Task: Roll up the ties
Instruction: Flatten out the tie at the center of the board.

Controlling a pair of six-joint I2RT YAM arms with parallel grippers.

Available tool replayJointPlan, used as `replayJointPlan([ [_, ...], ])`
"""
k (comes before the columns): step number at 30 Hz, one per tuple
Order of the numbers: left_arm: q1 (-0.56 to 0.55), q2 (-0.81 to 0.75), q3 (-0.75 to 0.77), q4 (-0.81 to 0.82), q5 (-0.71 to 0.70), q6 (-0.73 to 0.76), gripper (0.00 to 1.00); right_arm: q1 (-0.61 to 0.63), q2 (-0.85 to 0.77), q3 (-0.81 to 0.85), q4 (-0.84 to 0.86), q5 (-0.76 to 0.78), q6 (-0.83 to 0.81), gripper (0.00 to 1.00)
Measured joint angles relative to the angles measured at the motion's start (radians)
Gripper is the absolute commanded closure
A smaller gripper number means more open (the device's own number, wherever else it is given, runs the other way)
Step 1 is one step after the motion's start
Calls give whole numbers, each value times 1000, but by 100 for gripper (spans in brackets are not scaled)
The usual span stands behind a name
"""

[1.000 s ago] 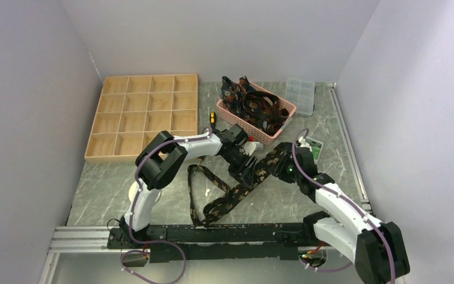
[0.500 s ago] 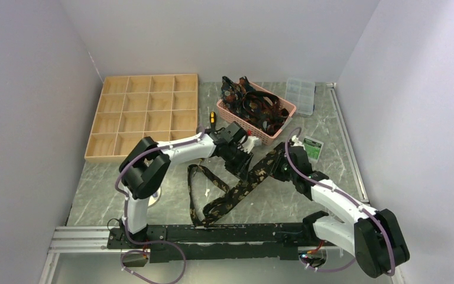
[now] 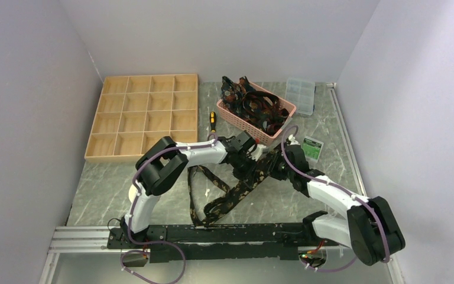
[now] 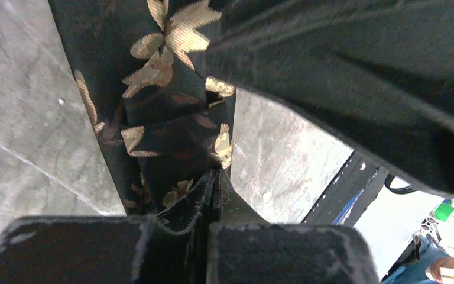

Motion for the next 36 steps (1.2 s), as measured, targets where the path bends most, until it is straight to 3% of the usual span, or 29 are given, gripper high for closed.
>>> replayJointPlan([
  [9, 10, 10, -2, 69, -6, -29, 97, 2, 79, -2, 59, -25, 24, 60],
  [13, 11, 10, -13, 90, 0, -42, 97, 3, 117, -2, 79, -34, 30, 59],
  [22, 14, 6, -35, 135, 19, -52, 97, 38, 153, -2, 126, -54, 35, 74],
  [25, 15, 4, -43, 147, 20, -52, 97, 45, 169, -2, 144, -66, 38, 85],
  [27, 15, 2, -46, 151, 20, -52, 97, 45, 175, -2, 147, -66, 39, 100],
  [32, 15, -12, -71, 182, 16, -53, 96, 46, 141, -2, 122, -29, 47, 100],
  [36, 13, -59, -135, 204, -33, -51, 92, 49, 23, -1, 37, 79, 37, 100],
])
